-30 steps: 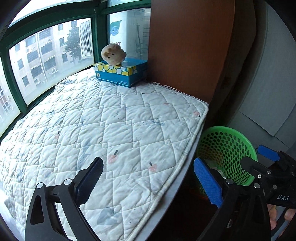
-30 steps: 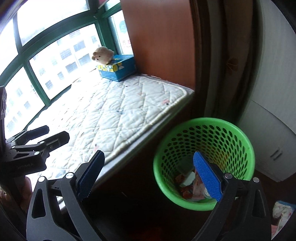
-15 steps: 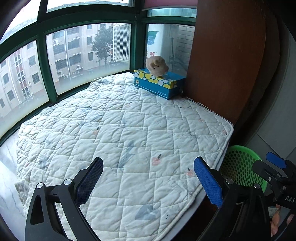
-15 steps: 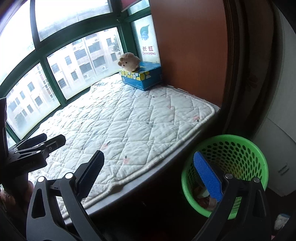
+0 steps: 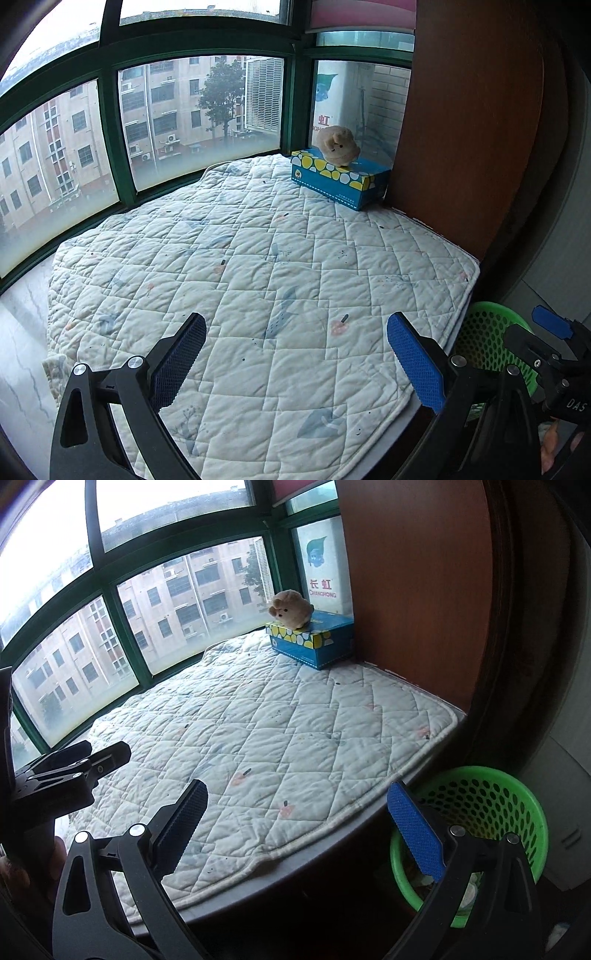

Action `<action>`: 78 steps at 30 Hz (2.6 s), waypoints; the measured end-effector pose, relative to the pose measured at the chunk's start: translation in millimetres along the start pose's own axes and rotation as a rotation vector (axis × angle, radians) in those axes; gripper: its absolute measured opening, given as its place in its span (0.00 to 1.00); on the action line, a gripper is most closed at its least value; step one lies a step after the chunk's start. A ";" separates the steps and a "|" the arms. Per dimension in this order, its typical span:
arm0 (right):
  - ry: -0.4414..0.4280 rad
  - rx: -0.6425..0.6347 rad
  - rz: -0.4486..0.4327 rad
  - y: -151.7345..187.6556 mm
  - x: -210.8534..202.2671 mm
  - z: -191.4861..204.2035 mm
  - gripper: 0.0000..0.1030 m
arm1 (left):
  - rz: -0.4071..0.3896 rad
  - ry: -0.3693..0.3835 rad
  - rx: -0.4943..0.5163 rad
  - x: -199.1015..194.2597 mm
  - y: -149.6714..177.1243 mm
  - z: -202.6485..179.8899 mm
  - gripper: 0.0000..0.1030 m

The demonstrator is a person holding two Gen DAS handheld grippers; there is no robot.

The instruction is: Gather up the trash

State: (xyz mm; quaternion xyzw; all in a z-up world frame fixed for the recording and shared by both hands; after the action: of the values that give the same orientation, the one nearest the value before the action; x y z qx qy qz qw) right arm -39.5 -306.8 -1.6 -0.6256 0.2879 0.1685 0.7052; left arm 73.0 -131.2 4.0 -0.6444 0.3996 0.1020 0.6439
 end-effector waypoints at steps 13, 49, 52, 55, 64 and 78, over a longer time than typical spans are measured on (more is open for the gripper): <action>-0.022 -0.026 -0.003 -2.8 7.4 12.3 0.95 | -0.027 -0.038 -0.001 -1.3 -2.8 10.9 0.92; -0.057 -0.133 0.015 -3.4 19.3 32.7 0.95 | -0.031 -0.078 0.006 6.1 -4.7 26.1 0.92; -0.052 -0.162 0.014 -2.7 20.3 34.6 0.95 | -0.028 -0.082 0.005 6.6 -4.1 27.5 0.92; -0.049 -0.171 0.015 -2.5 21.6 35.4 0.95 | -0.024 -0.082 0.000 8.1 -3.6 29.7 0.92; -0.053 -0.140 0.015 -6.0 24.6 36.8 0.95 | -0.030 -0.094 -0.007 7.3 -5.0 35.6 0.92; 0.014 -0.069 -0.014 -19.5 27.0 34.4 0.95 | -0.036 -0.125 -0.049 4.8 -5.7 43.7 0.92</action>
State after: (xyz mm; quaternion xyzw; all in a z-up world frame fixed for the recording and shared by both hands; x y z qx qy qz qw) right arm -0.1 -279.5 -1.2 -0.6528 0.2826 0.1690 0.6822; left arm 96.6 -94.1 -1.5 -0.6593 0.3443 0.1404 0.6534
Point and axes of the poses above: each gripper's, at about its wrist camera, not at the fingertips, and x roughly the way its jaws point, z to its left, y to its underside, the point moved 8 cm from there along x, roughly the way its jaws point, and after that the axes turned 6 degrees about -x, right-handed, at the moved point
